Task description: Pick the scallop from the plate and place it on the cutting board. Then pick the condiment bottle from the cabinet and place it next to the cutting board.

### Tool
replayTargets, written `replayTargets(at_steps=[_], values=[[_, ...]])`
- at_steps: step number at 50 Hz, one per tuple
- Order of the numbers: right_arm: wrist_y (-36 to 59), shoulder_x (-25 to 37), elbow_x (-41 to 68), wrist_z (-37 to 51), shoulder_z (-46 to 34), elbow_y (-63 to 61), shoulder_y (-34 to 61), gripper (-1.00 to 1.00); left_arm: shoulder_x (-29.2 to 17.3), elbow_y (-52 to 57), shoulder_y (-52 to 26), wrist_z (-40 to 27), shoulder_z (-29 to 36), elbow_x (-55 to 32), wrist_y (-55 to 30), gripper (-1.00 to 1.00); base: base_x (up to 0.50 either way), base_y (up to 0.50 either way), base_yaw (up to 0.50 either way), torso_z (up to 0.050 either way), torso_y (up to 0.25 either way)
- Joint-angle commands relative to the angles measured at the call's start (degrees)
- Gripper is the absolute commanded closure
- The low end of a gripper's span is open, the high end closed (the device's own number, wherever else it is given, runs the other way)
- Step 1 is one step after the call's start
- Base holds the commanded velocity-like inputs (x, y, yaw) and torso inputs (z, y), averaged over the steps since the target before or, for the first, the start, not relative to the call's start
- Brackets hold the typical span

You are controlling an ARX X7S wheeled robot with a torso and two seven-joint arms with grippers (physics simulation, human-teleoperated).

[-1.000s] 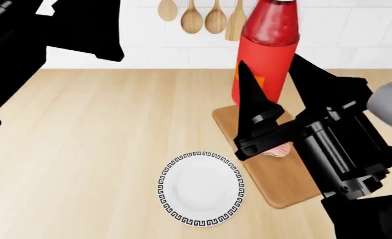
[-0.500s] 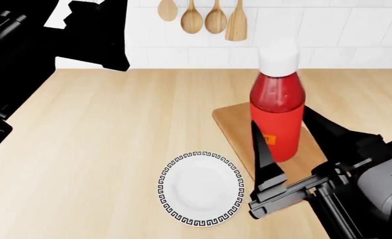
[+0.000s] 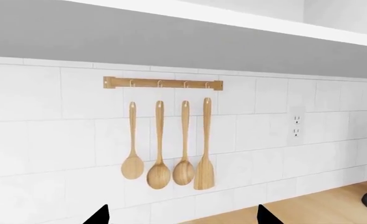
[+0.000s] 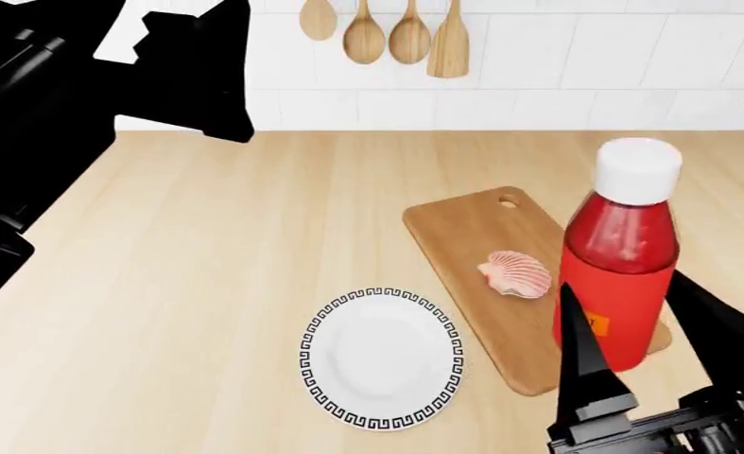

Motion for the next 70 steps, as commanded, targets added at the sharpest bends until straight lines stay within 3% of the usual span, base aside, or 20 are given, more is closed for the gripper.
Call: replayTargets(at_steps=[1,15,40,70], values=[[-5.5,4.9,-5.4,5.8,-4.5,0.0,-1.7,1.0,0.0,0.0,-0.1,-0.1,0.3,-0.1,0.3,-1.0,0.0,0.0,0.0,0.0,0.0],[-5.2,4.9,-10.3,9.3,-7.4,2.0,-4.8,1.0,-0.2,0.3,0.3,-0.3,0.5,-0.3,0.7,-1.0,0.0,0.0,0.0,0.0,0.0],[-21.1,2.2,-17.9,16.2,-13.6,17.1,-11.3,1.0,0.1,0.6,0.2,-0.7,1.4,-0.3,1.3,-1.0,0.0,0.0,0.0,0.0,0.0],[-20.3,-6.4,-14.1,10.3,-13.0,26.1,-9.5,1.0,-0.1,0.5,0.0,-0.4,2.0,-0.3,1.9,-1.0,0.0,0.0,0.0,0.0,0.0]])
